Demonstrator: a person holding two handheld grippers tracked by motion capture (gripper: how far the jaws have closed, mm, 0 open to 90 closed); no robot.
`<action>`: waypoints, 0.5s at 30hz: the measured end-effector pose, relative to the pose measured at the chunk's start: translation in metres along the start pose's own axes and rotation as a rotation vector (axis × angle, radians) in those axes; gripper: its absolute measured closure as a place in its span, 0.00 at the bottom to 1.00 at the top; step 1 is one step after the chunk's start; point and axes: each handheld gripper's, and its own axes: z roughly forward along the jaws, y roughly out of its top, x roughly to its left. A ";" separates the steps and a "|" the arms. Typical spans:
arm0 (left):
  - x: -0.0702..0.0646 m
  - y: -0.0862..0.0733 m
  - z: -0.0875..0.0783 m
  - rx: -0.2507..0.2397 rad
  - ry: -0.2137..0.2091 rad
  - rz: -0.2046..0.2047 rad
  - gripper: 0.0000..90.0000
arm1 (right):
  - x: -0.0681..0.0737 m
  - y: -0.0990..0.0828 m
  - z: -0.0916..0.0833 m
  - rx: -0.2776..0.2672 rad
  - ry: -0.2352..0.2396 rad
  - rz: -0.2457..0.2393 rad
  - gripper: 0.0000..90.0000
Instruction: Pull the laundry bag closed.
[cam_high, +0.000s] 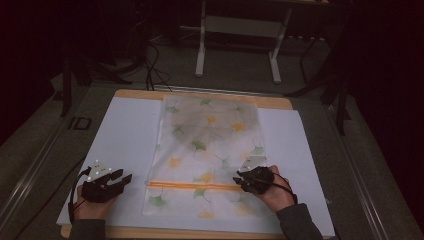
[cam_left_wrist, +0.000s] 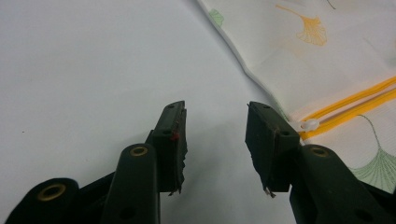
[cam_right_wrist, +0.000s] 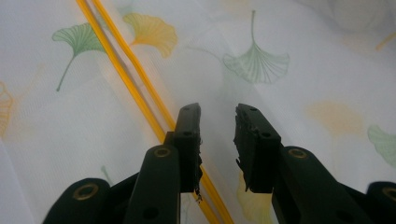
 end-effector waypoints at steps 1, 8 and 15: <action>0.000 0.000 0.000 0.000 0.001 -0.002 0.65 | 0.001 0.002 0.001 0.003 0.002 -0.010 0.78; 0.001 0.000 -0.001 -0.004 0.000 -0.005 0.65 | 0.007 0.020 0.006 0.008 0.015 -0.055 0.79; 0.002 0.000 -0.002 -0.004 -0.001 -0.006 0.66 | 0.012 0.035 0.011 -0.002 0.044 -0.083 0.80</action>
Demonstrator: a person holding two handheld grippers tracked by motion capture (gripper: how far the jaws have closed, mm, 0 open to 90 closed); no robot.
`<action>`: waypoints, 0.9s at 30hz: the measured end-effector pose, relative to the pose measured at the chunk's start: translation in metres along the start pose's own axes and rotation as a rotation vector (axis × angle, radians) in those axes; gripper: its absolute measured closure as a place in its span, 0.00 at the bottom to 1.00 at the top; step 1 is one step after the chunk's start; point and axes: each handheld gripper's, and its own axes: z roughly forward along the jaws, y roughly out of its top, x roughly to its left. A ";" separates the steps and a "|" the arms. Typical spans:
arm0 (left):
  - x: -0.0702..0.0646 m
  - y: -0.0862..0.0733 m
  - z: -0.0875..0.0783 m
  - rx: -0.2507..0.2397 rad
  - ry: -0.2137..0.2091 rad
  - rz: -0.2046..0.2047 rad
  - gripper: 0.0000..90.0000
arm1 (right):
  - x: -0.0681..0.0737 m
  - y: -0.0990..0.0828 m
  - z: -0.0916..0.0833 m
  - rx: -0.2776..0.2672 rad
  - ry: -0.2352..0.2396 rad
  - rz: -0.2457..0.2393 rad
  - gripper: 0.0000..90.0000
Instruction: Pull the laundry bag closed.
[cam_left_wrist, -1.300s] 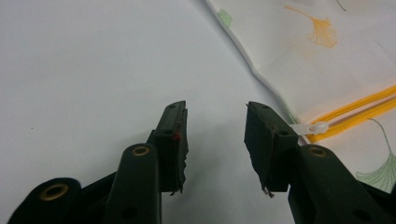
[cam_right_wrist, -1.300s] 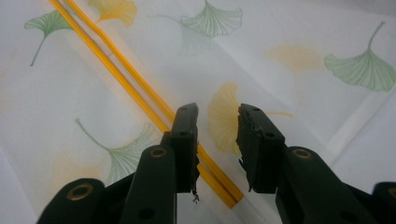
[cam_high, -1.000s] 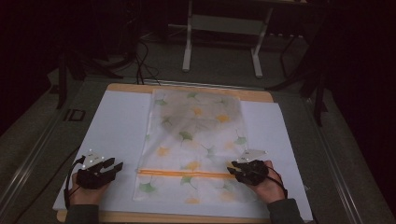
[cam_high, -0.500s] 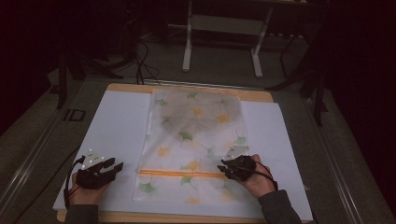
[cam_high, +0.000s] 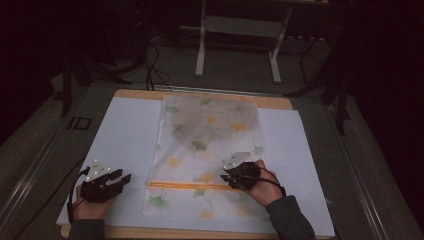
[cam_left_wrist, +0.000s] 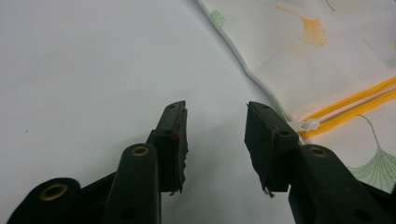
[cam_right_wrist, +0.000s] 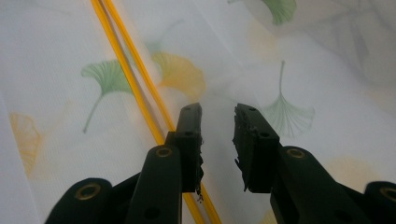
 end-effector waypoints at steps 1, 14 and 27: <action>0.000 0.000 0.000 -0.001 0.000 0.000 0.66 | 0.001 0.002 0.001 0.000 0.002 -0.003 0.80; 0.002 0.000 -0.002 -0.006 0.001 -0.005 0.66 | 0.009 0.024 0.013 -0.041 0.043 -0.023 0.81; 0.003 0.000 -0.002 -0.011 0.000 -0.011 0.66 | 0.020 0.046 0.025 -0.105 0.086 -0.033 0.82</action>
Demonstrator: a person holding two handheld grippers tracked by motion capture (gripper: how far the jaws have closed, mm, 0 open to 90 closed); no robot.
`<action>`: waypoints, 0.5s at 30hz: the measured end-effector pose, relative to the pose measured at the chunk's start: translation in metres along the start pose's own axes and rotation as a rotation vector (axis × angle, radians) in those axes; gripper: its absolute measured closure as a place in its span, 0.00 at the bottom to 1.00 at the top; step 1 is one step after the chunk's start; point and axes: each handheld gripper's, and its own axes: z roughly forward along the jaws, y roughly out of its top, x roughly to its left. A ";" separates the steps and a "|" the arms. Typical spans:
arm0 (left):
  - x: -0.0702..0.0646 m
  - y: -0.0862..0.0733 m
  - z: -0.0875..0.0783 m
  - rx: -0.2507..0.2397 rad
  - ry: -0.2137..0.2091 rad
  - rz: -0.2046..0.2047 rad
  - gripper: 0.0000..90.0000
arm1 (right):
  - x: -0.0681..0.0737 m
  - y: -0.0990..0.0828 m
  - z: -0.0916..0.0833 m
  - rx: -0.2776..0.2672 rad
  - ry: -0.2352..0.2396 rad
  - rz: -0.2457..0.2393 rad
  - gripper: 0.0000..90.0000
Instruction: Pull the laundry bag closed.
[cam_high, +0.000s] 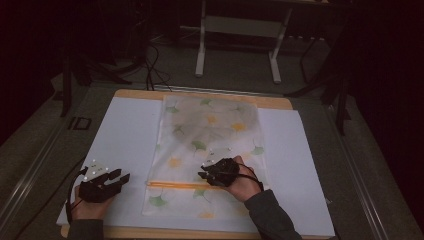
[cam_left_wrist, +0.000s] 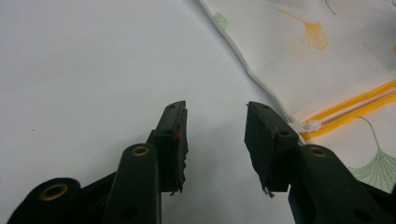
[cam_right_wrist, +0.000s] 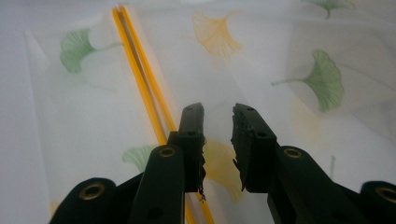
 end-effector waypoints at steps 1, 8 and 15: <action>0.000 0.000 0.000 0.000 0.000 0.000 0.66 | 0.001 0.002 0.001 -0.001 0.002 -0.001 0.82; 0.000 0.000 0.000 0.000 0.001 0.001 0.66 | 0.009 0.014 0.012 -0.008 0.018 -0.020 0.82; 0.000 0.000 0.000 0.001 0.003 0.003 0.66 | 0.018 0.027 0.026 -0.006 0.040 -0.044 0.82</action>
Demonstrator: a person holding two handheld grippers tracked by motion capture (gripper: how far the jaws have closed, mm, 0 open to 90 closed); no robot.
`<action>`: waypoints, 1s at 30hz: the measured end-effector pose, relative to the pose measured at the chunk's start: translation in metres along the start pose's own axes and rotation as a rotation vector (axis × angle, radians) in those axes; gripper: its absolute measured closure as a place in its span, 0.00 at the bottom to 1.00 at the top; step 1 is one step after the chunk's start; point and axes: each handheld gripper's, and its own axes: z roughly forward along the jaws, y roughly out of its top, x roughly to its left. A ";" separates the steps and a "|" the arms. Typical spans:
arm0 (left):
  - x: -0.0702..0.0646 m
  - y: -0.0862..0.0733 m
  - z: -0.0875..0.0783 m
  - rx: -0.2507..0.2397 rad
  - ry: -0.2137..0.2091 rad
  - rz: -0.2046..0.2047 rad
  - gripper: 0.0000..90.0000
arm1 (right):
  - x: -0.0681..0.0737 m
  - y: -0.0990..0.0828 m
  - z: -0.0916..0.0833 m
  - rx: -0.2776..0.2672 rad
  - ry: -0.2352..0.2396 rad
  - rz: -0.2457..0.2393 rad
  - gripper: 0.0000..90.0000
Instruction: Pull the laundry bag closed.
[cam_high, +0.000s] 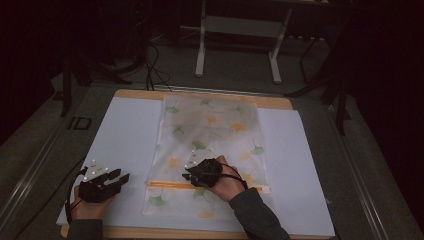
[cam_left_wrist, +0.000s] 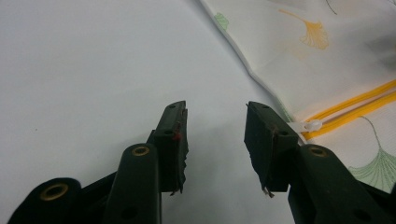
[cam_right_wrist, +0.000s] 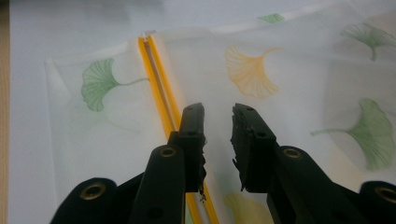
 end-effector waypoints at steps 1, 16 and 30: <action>0.000 0.000 0.000 0.000 0.000 0.000 0.66 | 0.001 0.002 0.002 -0.001 0.002 -0.007 0.82; 0.001 0.000 -0.001 -0.001 0.001 0.000 0.66 | 0.015 0.026 0.029 -0.001 0.043 -0.040 0.85; 0.003 -0.001 -0.003 -0.005 0.004 -0.005 0.66 | 0.023 0.039 0.044 0.000 0.065 -0.049 0.87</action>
